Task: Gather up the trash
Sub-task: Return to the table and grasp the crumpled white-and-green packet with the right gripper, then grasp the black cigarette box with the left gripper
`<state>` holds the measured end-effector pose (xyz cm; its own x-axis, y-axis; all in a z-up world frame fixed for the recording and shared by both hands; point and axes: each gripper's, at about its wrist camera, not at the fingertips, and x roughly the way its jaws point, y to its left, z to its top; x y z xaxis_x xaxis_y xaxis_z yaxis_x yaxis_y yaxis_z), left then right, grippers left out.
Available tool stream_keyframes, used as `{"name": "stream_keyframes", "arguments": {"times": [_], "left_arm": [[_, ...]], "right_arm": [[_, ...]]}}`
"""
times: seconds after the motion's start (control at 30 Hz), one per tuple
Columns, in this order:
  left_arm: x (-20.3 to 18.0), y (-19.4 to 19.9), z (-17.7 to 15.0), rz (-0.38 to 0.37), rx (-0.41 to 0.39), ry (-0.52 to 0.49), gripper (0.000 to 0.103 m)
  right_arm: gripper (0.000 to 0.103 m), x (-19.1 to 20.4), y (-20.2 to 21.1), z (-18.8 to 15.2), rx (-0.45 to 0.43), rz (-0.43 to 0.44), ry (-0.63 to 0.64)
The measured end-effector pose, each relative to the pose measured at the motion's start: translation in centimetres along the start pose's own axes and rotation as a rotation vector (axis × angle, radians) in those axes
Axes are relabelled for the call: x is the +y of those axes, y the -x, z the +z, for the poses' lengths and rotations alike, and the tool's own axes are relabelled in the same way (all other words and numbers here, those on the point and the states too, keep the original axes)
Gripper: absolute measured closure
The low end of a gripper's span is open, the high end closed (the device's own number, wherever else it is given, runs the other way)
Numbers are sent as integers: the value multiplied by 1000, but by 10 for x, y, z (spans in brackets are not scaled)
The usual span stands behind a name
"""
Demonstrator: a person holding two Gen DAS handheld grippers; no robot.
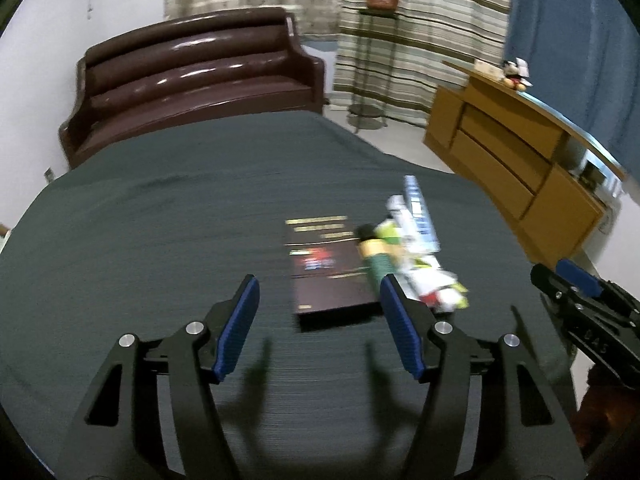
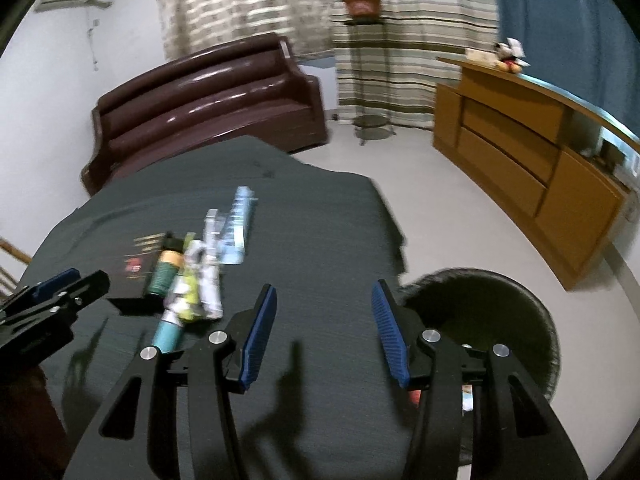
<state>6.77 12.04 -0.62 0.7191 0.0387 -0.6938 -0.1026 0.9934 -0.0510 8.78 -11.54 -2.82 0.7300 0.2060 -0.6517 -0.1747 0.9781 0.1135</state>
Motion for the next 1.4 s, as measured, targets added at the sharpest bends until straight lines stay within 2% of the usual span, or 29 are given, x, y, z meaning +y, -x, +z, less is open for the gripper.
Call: {"name": "stream_keyframes", "arguments": {"times": [0.23,0.47,0.57,0.67,0.7,0.97,1.4], "left_arm": [[42,-2,-4,43,10,58,42],[61,-4,-6,42,19,90,41],[62,-7,-4,32,24,93,41],[63,-9,-4,23,27,94,41],[64,-9,-5,19,28,96,41],[67,-11,-7,-5,36,95,41],[34,-18,1,-56,46,58,40]], "right_arm": [[54,48,-12,8,9,61,84],[54,79,-26,7,43,80,143],[58,89,-31,4,66,77,158],[68,94,-36,1,89,75,172],[73,95,-37,1,97,77,176],[79,100,-35,-4,106,78,195],[80,74,-15,7,28,50,140]]}}
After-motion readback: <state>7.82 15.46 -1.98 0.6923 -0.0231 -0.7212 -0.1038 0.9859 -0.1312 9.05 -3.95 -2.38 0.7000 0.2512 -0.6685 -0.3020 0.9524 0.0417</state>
